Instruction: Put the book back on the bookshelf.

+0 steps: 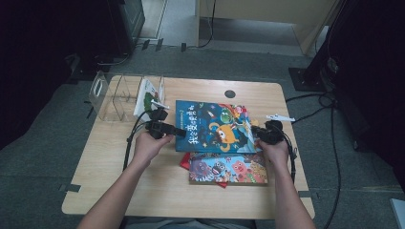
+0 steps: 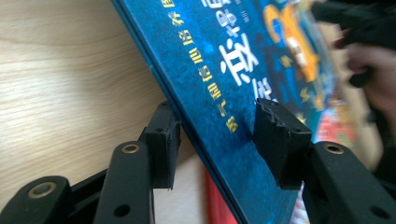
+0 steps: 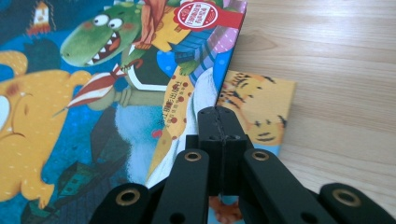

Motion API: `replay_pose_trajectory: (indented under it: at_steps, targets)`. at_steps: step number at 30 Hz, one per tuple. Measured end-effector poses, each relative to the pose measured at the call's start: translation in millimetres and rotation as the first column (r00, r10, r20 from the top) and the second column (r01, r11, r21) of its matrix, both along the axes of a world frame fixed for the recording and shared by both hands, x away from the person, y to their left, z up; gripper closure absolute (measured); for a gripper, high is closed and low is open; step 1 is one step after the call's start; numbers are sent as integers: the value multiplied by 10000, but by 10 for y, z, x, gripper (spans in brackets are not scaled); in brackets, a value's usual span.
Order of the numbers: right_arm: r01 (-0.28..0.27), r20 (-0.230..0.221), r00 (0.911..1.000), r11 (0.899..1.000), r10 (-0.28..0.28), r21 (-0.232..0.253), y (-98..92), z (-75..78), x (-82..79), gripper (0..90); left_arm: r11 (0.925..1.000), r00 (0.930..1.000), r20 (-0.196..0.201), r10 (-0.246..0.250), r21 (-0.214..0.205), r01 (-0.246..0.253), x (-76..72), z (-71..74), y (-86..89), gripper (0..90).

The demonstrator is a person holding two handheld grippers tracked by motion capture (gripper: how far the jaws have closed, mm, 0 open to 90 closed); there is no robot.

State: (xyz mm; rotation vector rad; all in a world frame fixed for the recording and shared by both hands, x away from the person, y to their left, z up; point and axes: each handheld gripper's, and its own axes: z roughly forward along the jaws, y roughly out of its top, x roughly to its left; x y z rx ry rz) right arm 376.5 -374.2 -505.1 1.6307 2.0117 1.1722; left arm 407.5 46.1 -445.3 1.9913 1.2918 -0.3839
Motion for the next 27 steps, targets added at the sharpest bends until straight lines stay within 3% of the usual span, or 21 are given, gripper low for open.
replay_pose_trajectory:
  at_steps: [3, 11, 15, 17, 20, 22, 27]
  targets:
    - [-228, -11, 9997, 9997, 228, 51, 35, -2, 2, 900, 9995, 10000, -55, -8, -321, 6, 14, 144, 34, 559]
    - [-1026, -38, 9947, 9942, 1028, 330, 188, -13, 4, 900, 9976, 9992, -397, -99, -682, 71, 114, 465, 108, 622]
    - [-1475, -56, 9890, 9889, 1476, 154, 320, -1, -3, 900, 9987, 9997, -213, -88, -512, 77, 154, 680, 83, 647]
    - [-1777, -50, 9841, 9840, 1777, 126, 396, 1, -8, 900, 9983, 9992, -312, -256, -523, 240, 186, 782, 56, 681]
    - [-2264, 36, 9740, 9739, 2265, -185, 554, 11, -29, 900, 9988, 9981, -384, -488, -58, 487, 229, 924, 5, 694]
    - [-2323, 56, 9725, 9715, 2328, -478, 644, 24, -38, 900, 9982, 9961, -680, -563, -260, 547, 278, 1005, 31, 734]
    - [-2740, 91, 9616, 9614, 2742, -247, 736, 20, -47, 821, 9968, 9938, -872, -690, 346, 722, 351, 1209, 51, 762]
